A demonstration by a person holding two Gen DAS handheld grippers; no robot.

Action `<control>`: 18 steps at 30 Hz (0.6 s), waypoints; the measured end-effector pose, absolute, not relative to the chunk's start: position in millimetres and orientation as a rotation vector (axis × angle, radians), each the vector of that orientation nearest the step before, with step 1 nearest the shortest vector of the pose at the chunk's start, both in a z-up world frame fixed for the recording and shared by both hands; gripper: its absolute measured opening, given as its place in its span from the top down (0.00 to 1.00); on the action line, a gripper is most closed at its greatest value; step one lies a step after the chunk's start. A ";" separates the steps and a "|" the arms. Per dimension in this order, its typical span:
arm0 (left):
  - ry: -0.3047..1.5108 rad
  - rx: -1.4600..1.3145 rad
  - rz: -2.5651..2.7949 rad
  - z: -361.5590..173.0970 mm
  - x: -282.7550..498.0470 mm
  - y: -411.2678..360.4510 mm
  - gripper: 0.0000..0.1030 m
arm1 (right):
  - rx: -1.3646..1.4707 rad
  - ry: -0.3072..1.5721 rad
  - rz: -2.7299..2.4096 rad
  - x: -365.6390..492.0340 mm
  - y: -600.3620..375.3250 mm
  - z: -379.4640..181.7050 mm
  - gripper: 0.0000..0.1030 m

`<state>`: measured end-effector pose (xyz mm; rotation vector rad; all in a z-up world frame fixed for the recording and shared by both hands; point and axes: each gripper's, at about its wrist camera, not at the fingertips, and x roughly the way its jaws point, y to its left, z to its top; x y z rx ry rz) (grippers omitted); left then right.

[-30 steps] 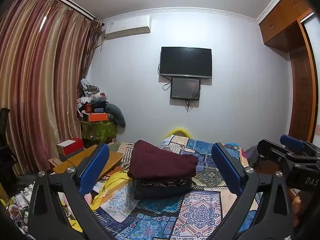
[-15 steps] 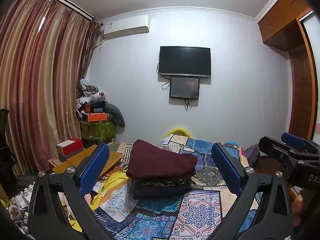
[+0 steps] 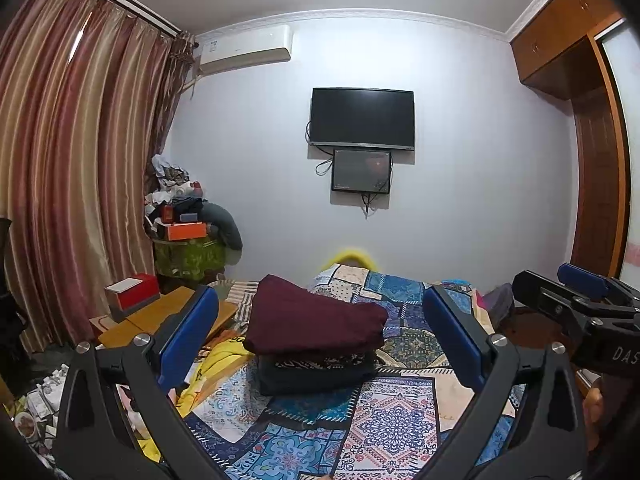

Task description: Fold large clothes

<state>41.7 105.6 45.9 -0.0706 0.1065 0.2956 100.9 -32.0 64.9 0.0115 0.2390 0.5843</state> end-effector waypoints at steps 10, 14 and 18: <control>0.124 -0.066 0.278 42.2 46.4 103.4 0.00 | 0.018 0.245 0.584 103.6 -33.9 63.1 0.00; 0.127 -0.066 0.277 40.7 48.7 103.3 0.00 | 0.018 0.251 0.579 105.6 -34.5 61.8 0.00; 0.132 -0.069 0.274 38.9 50.7 103.9 0.00 | 0.015 0.250 0.571 105.8 -34.9 61.8 0.00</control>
